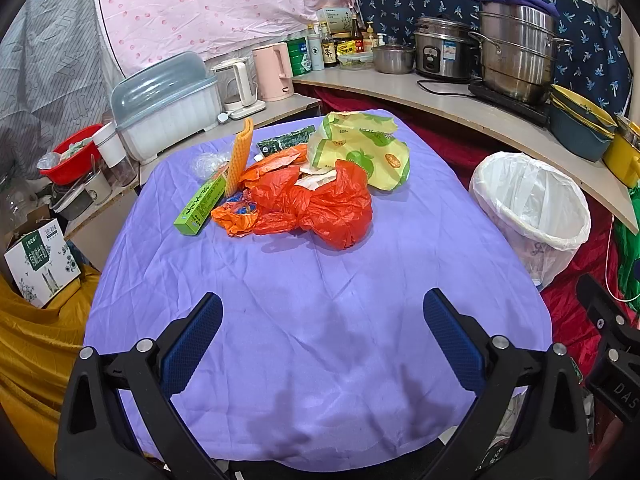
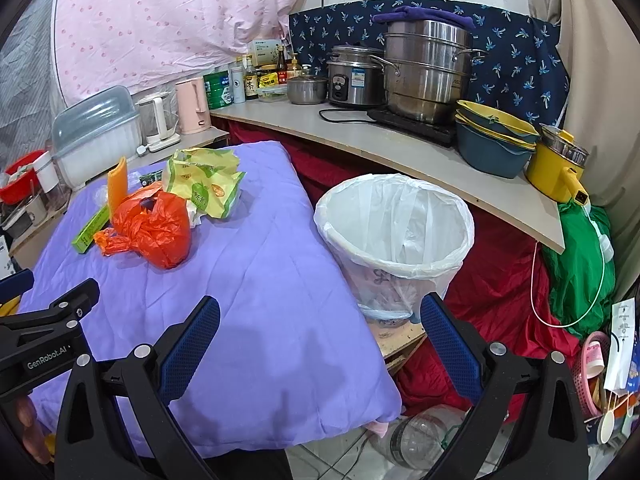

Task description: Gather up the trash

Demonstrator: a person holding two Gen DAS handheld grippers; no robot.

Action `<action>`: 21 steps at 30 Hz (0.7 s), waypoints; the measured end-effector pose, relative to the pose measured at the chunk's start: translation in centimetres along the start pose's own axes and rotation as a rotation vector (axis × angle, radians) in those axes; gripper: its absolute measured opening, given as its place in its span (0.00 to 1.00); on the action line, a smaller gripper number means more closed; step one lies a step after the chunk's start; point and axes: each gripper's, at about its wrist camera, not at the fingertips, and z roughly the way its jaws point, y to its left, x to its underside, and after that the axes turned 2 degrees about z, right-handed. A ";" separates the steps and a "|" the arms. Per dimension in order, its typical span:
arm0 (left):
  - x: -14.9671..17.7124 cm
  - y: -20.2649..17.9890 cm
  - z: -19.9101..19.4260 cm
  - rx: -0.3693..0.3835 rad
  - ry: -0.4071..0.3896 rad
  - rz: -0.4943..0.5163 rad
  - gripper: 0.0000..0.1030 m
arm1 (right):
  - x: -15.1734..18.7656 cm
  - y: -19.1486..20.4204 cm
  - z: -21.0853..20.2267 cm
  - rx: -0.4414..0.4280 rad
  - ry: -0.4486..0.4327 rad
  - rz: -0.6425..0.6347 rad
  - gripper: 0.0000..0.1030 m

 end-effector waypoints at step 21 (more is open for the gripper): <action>-0.5 0.4 0.6 0.006 0.011 -0.013 0.93 | -0.8 0.3 0.2 -0.003 0.003 -0.004 0.93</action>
